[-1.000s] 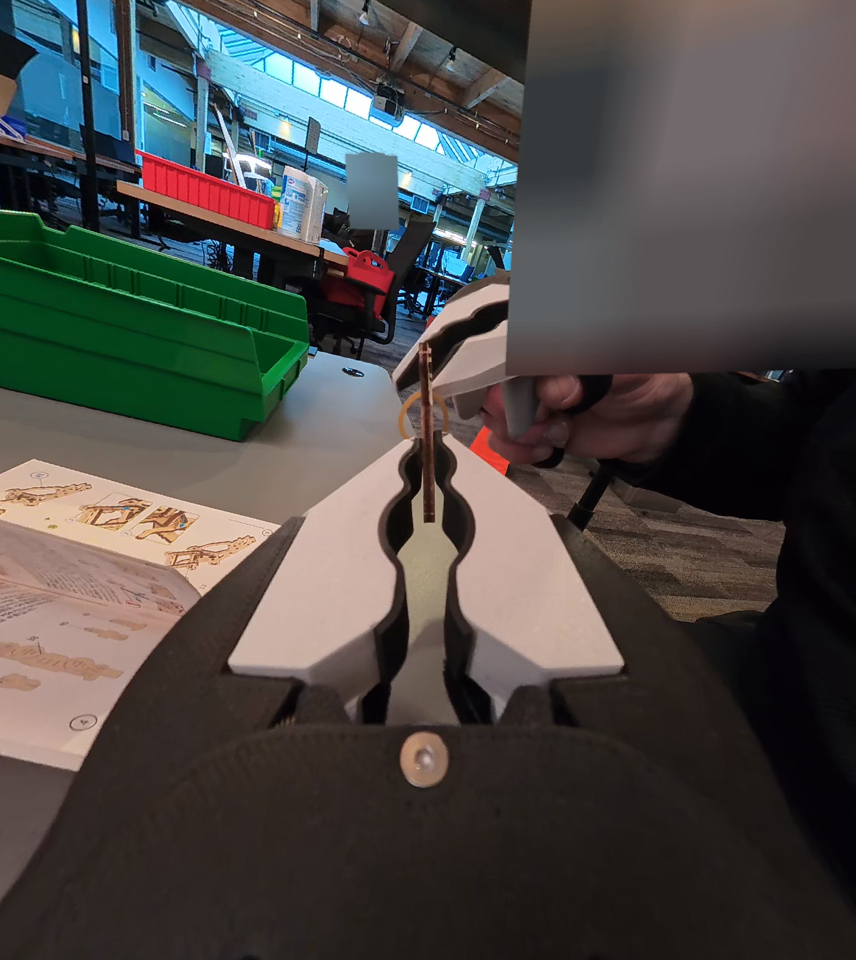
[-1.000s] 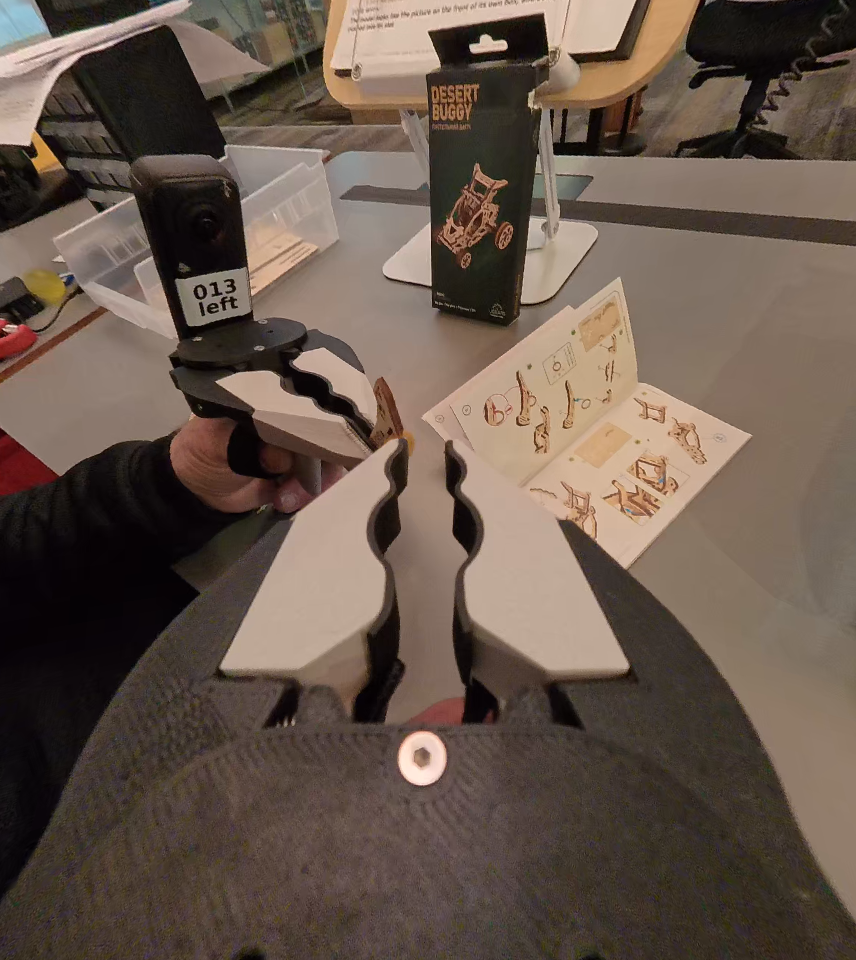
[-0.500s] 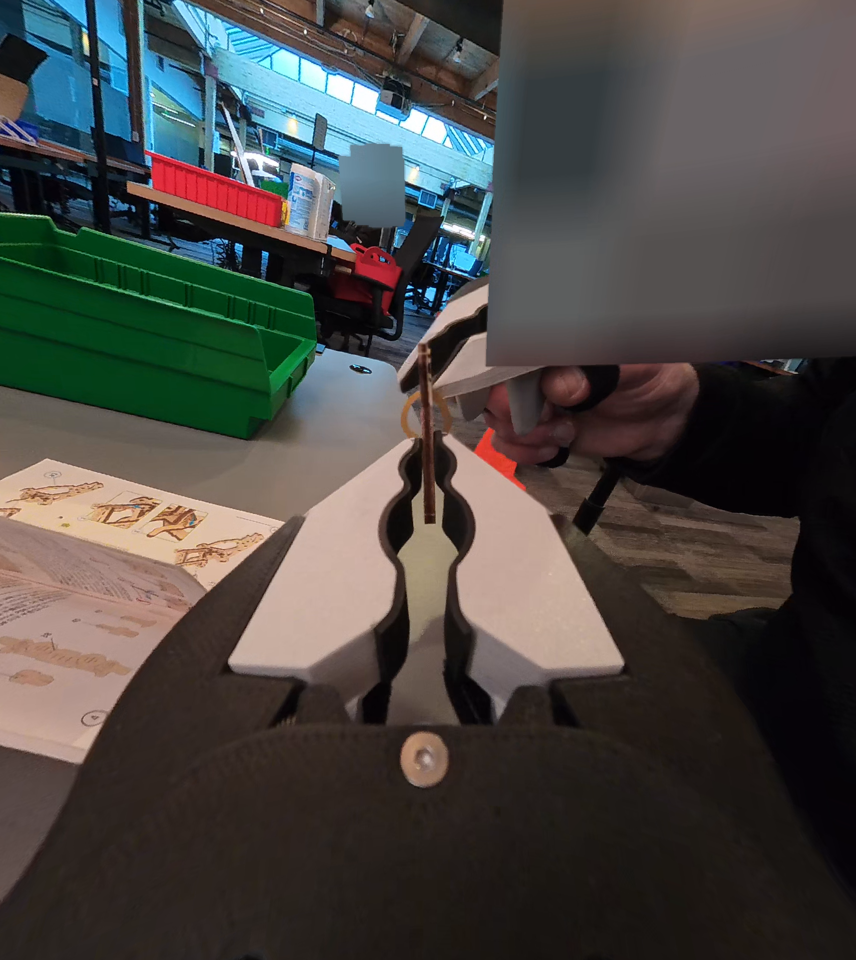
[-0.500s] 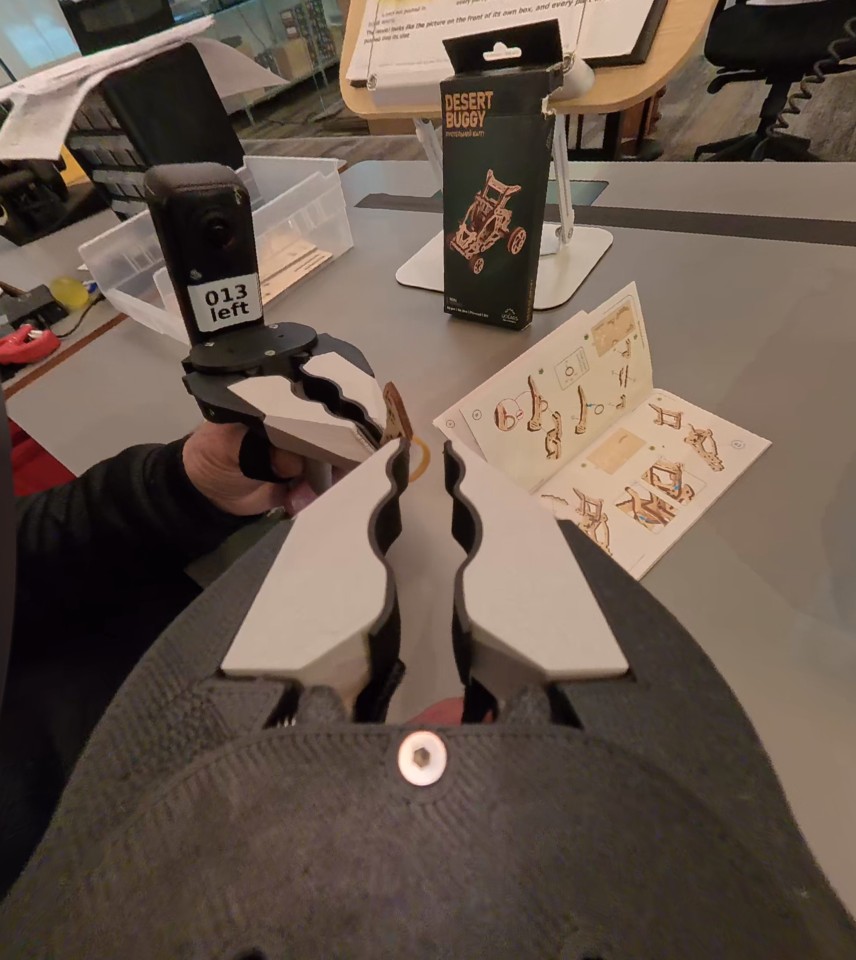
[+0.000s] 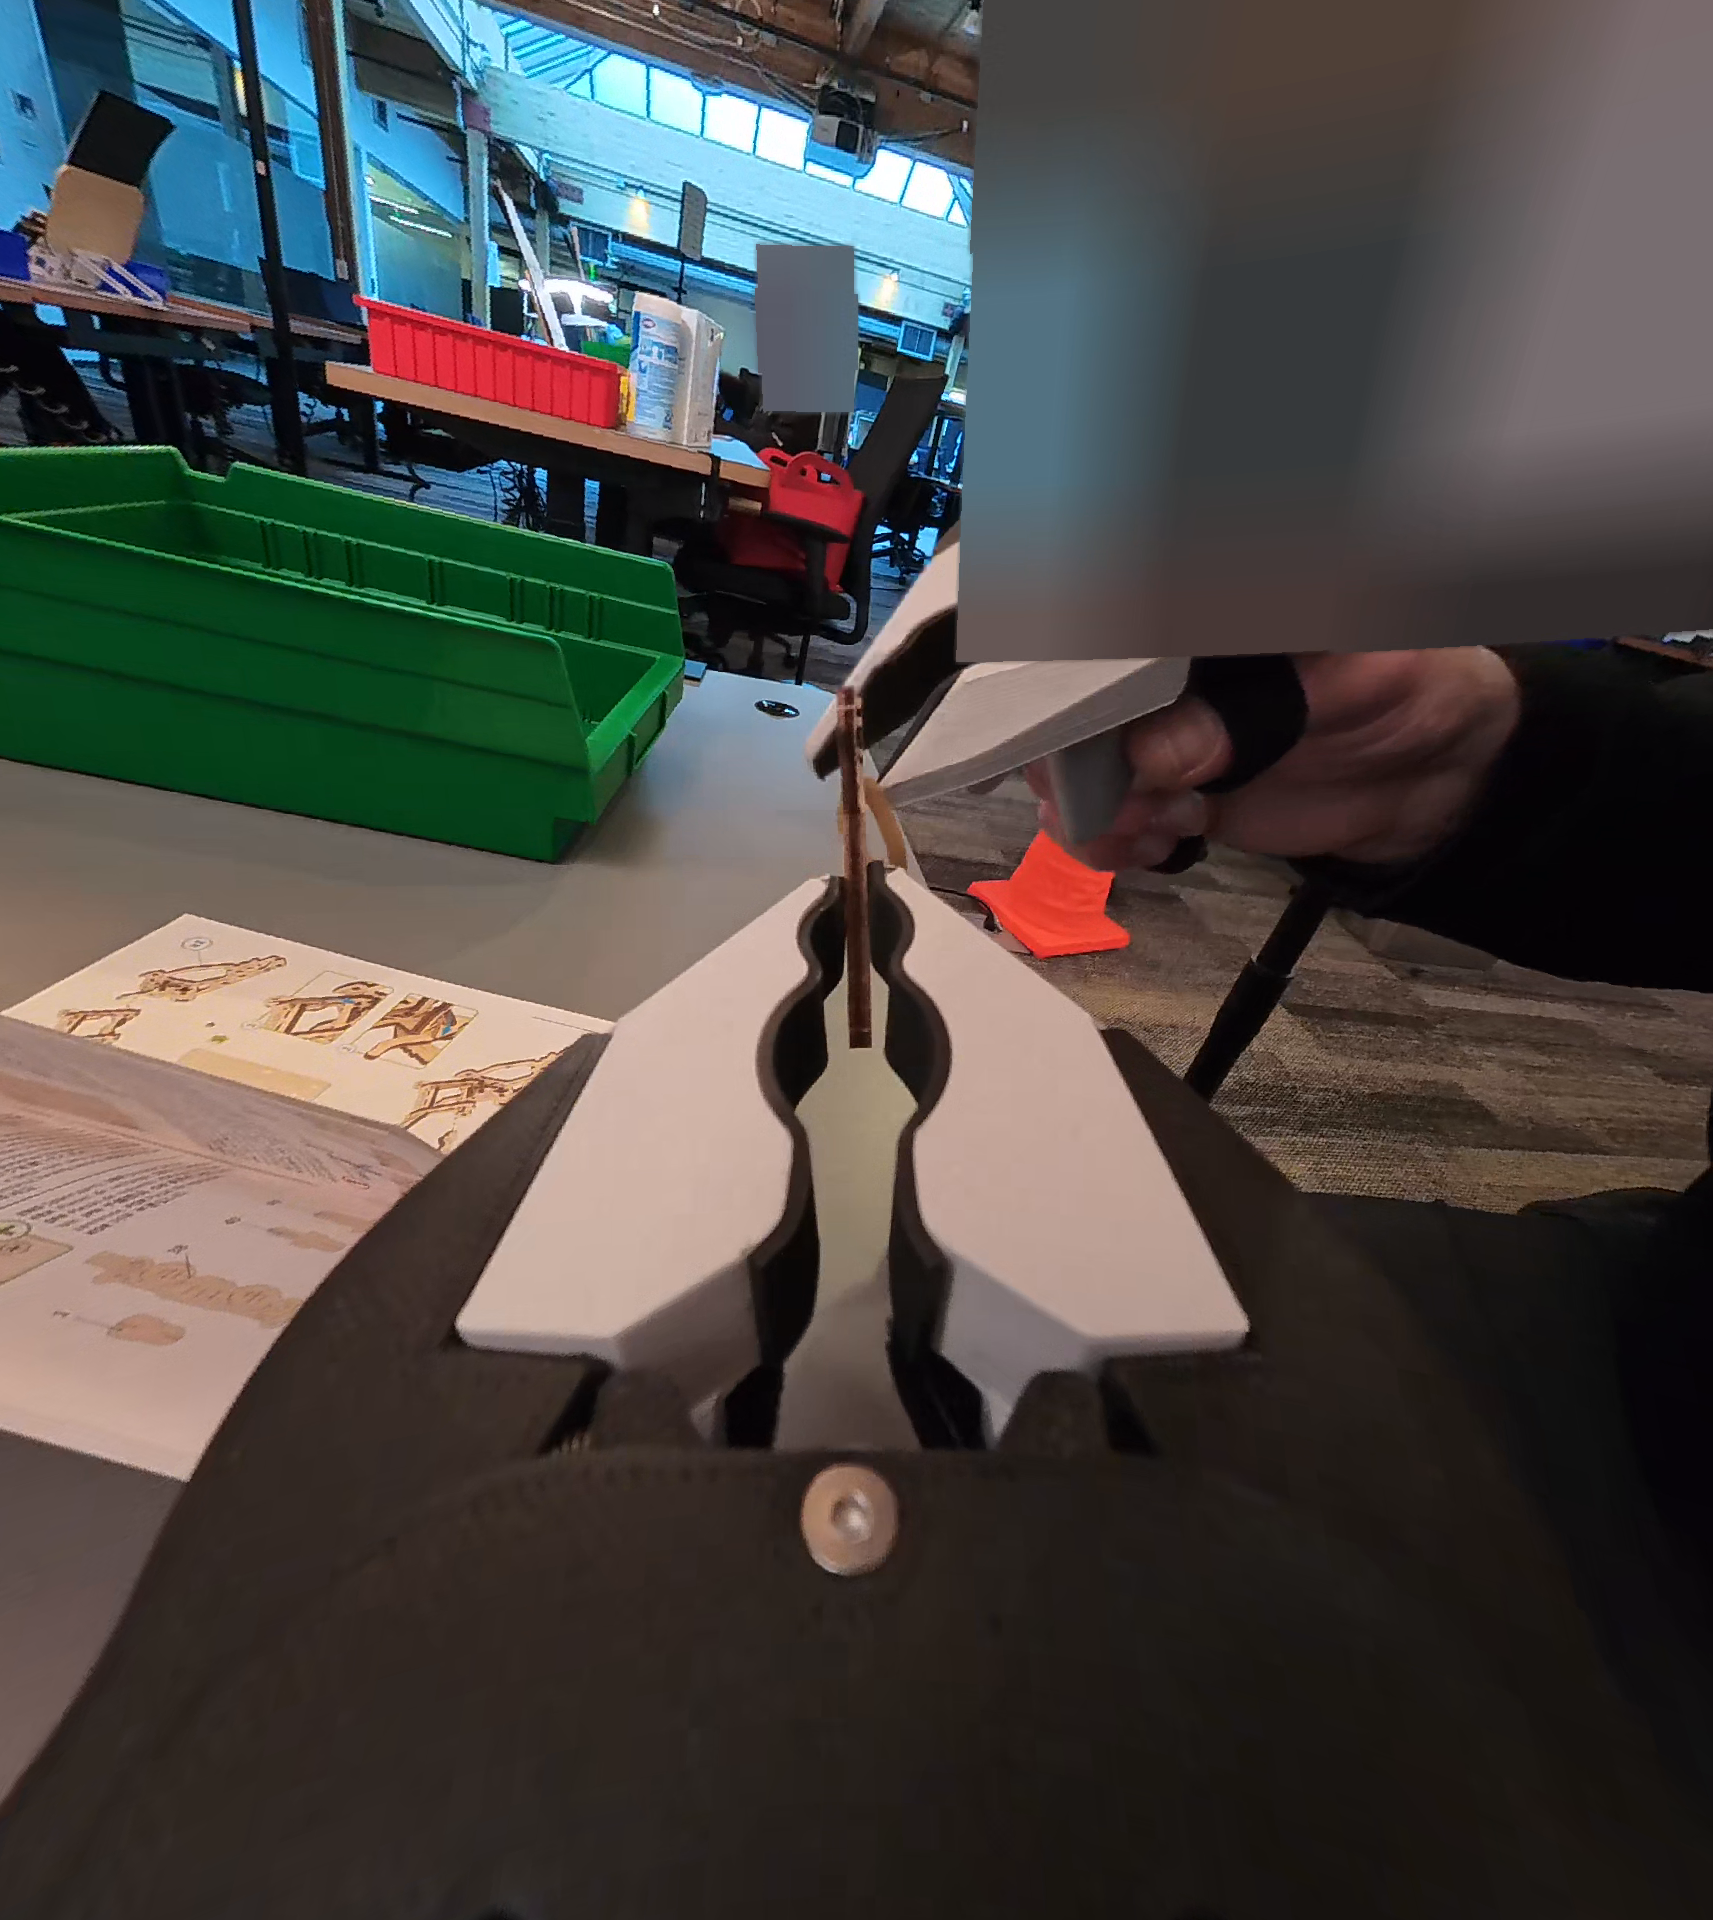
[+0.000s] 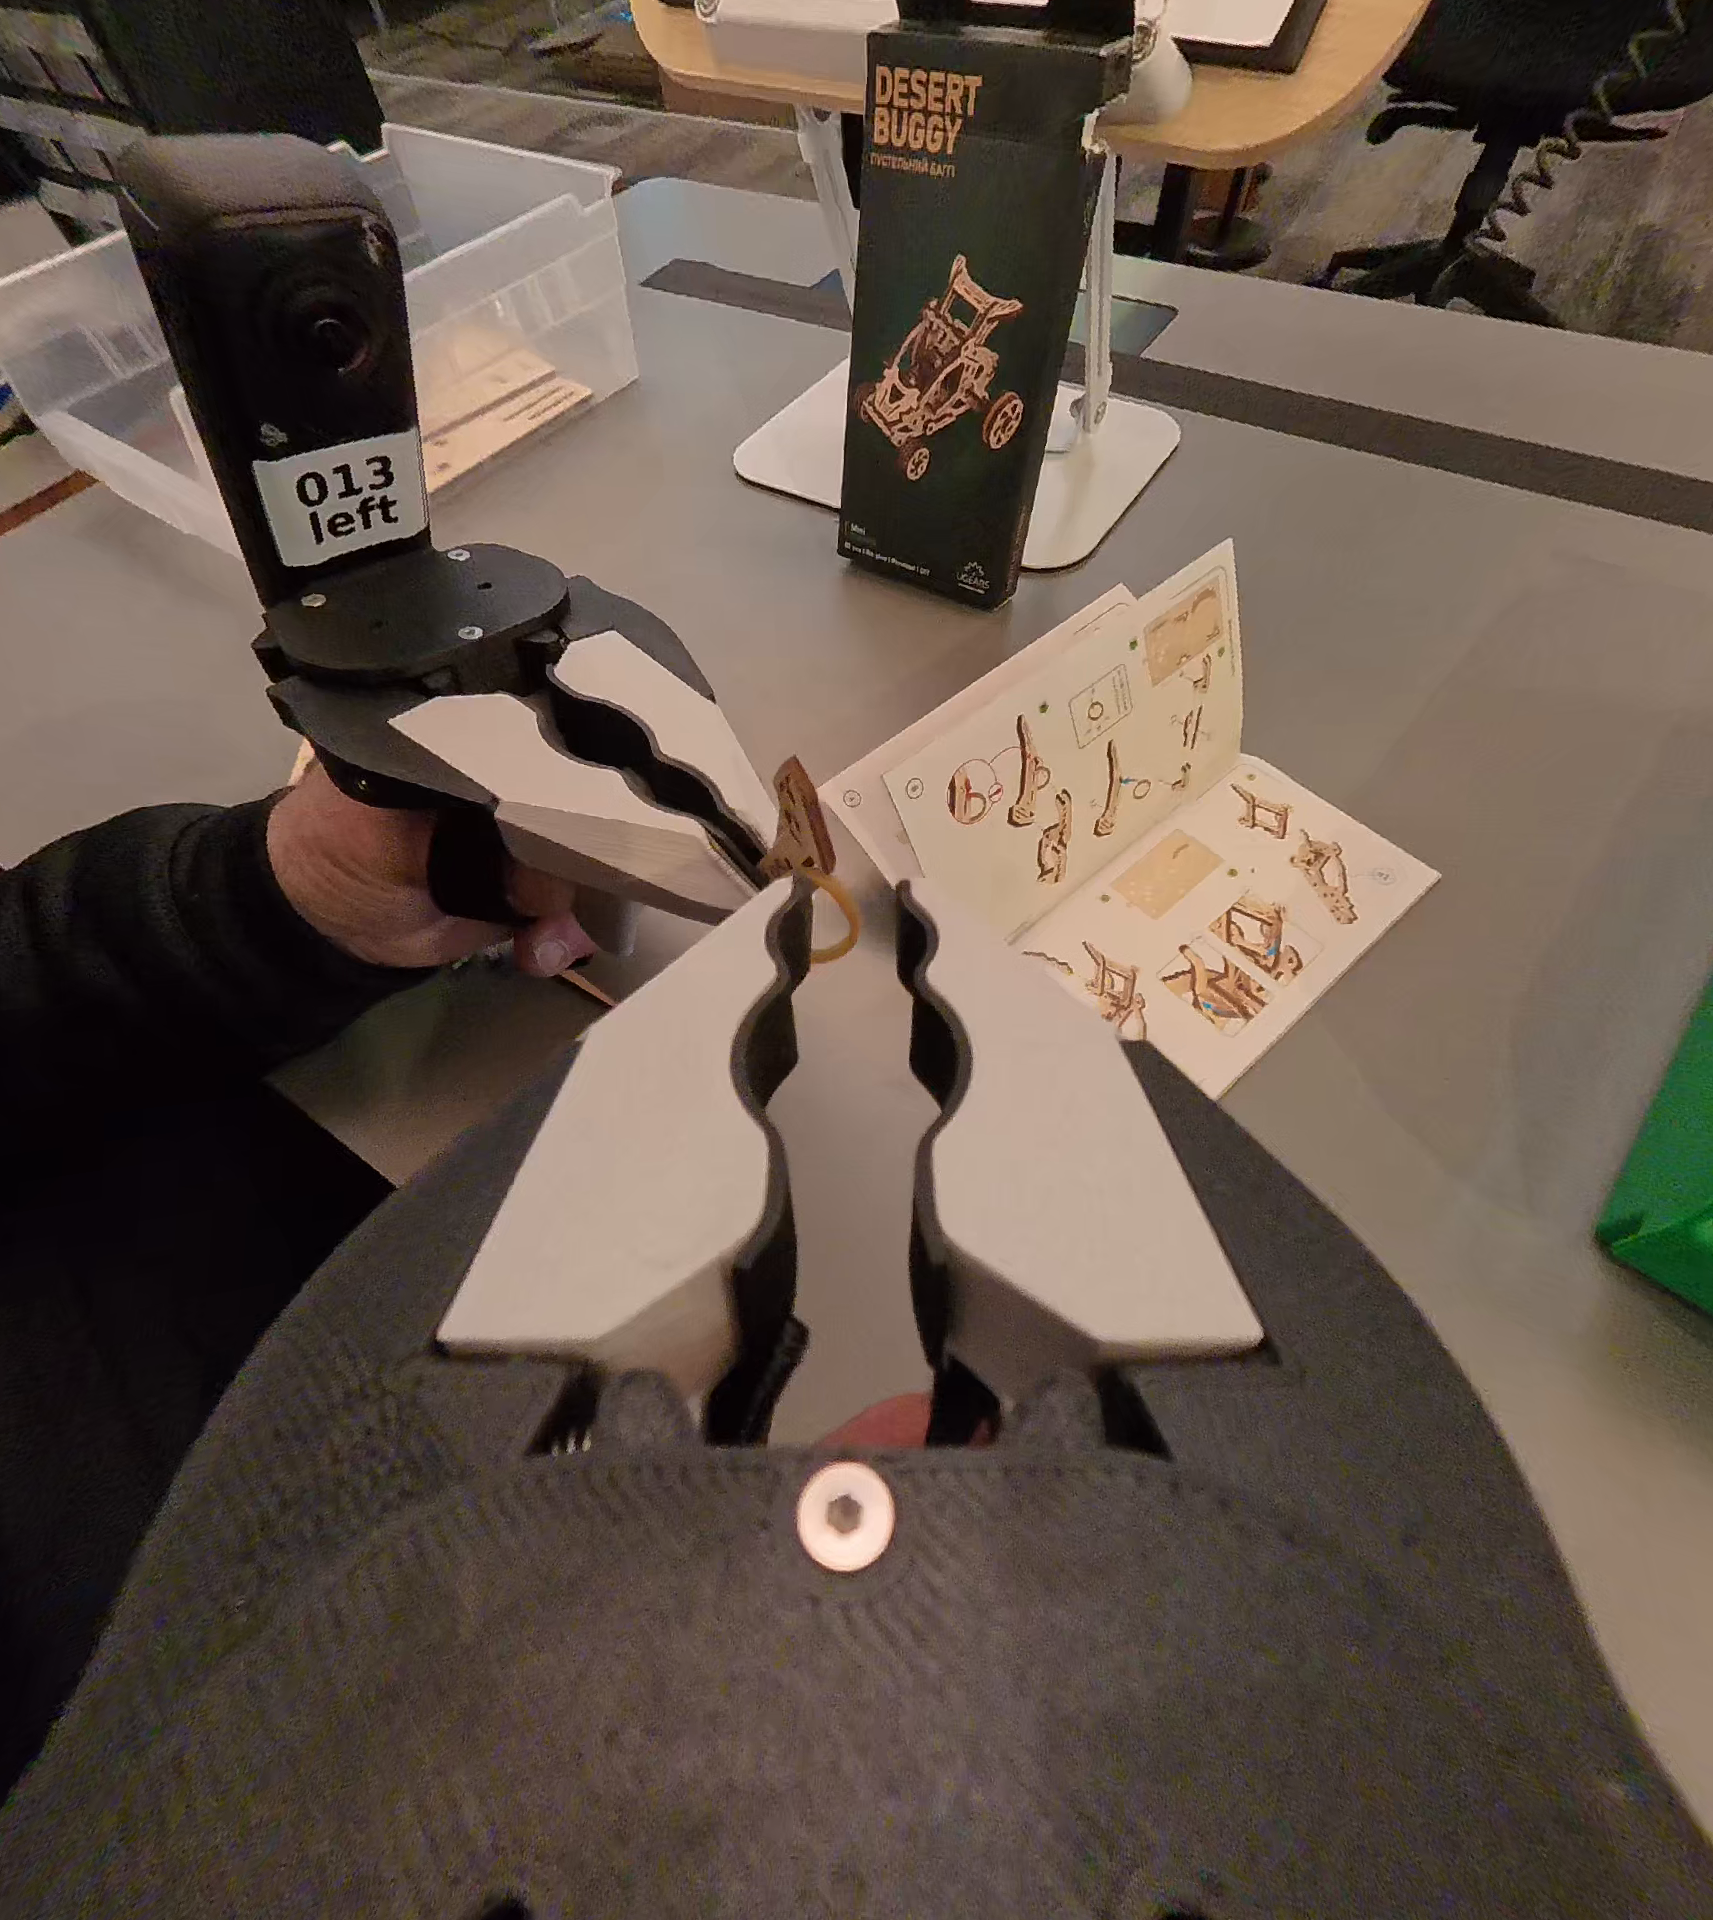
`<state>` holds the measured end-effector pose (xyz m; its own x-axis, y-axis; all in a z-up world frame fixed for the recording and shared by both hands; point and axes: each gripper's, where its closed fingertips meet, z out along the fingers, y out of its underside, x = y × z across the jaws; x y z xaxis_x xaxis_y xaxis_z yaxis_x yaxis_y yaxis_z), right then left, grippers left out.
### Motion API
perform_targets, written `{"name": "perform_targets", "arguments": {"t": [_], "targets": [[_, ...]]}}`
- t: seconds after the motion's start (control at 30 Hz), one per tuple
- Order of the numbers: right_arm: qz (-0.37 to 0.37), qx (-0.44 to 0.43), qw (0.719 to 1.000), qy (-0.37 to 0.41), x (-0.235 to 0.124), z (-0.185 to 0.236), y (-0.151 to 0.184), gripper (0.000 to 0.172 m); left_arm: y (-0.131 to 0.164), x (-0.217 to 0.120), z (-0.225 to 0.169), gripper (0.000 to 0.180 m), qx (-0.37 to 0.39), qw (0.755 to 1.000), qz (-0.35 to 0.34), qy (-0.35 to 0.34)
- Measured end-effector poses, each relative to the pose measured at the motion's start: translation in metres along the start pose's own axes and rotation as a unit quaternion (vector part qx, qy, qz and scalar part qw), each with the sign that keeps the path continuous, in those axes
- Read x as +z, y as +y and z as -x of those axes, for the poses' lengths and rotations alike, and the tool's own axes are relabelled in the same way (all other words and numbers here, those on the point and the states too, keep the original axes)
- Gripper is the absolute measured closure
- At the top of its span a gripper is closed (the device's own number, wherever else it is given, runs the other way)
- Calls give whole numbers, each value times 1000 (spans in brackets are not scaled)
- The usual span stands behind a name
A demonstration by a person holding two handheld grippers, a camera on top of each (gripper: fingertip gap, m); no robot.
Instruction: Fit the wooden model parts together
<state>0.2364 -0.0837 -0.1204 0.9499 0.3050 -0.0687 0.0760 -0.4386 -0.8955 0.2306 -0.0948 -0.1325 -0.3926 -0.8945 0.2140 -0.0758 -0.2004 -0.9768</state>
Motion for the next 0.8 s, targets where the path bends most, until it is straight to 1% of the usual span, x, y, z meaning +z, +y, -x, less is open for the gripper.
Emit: {"name": "perform_targets", "arguments": {"t": [0.13,0.27,0.47,0.57,0.8], "targets": [[-8,26,1000,-15,1,1,2,161,0,0,-1,179,0,1000,1,1],[-22,34,999,-29,-1,4,-1,162,0,0,-2,179,0,1000,0,4],[-40,68,994,-76,-2,7,-2,172,0,1,-3,179,1,1000,1,9],[-47,73,992,-91,-4,8,-2,172,0,1,-4,179,1,1000,-1,12],[-61,54,992,-93,-4,7,-2,172,-3,-1,-6,179,-21,999,-12,30]]}}
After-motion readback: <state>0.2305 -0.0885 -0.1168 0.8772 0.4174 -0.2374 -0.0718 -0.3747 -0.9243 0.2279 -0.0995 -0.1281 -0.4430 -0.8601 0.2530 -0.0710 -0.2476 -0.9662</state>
